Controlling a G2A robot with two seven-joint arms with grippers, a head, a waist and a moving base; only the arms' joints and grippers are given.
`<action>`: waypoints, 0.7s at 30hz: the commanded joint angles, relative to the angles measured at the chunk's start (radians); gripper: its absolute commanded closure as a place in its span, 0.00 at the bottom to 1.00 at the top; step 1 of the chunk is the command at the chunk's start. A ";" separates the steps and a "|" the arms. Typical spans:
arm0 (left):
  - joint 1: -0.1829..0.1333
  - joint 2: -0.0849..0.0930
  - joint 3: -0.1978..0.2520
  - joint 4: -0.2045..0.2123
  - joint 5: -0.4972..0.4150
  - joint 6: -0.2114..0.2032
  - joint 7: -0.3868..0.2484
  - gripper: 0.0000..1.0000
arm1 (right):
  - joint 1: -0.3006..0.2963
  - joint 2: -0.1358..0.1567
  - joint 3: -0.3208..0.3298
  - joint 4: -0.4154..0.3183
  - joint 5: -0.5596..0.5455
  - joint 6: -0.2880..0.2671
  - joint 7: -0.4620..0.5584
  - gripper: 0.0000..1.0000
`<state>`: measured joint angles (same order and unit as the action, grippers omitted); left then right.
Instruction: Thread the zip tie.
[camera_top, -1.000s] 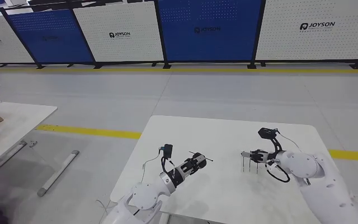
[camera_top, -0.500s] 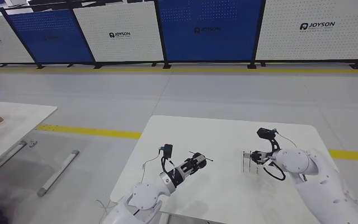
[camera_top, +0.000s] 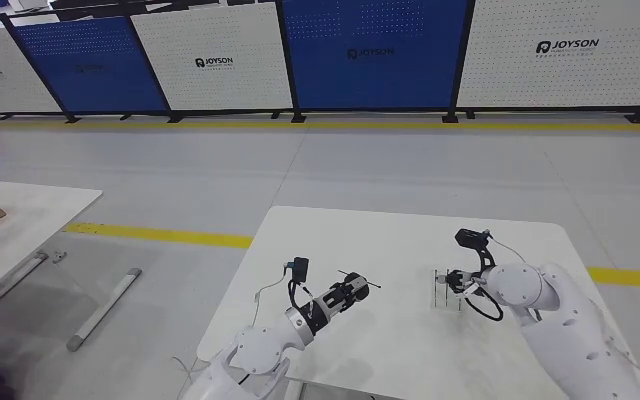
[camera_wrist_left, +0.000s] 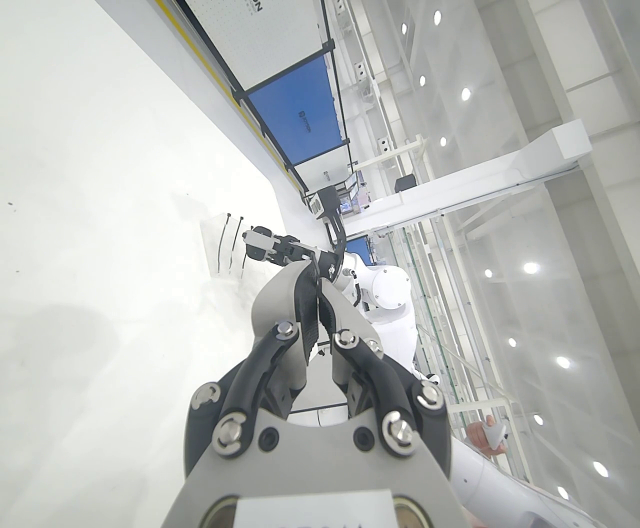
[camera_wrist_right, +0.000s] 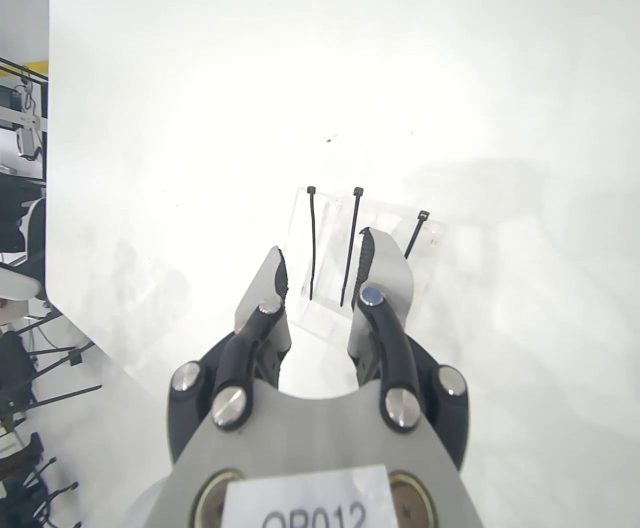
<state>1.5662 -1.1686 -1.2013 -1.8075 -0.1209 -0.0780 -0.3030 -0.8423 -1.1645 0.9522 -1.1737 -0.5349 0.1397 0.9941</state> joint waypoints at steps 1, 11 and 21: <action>0.000 0.000 0.000 0.000 0.000 0.000 0.000 1.00 | -0.001 -0.001 0.000 0.001 -0.002 0.006 0.003 0.72; 0.000 0.000 0.000 0.000 0.000 0.000 0.000 1.00 | 0.021 -0.014 -0.027 0.028 -0.014 0.040 0.024 0.73; 0.000 0.000 0.000 0.000 0.000 0.000 0.000 1.00 | 0.058 -0.033 -0.056 0.081 -0.018 0.063 0.044 0.79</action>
<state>1.5662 -1.1686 -1.2013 -1.8075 -0.1209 -0.0780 -0.3030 -0.7887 -1.1948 0.8998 -1.0994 -0.5522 0.2002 1.0349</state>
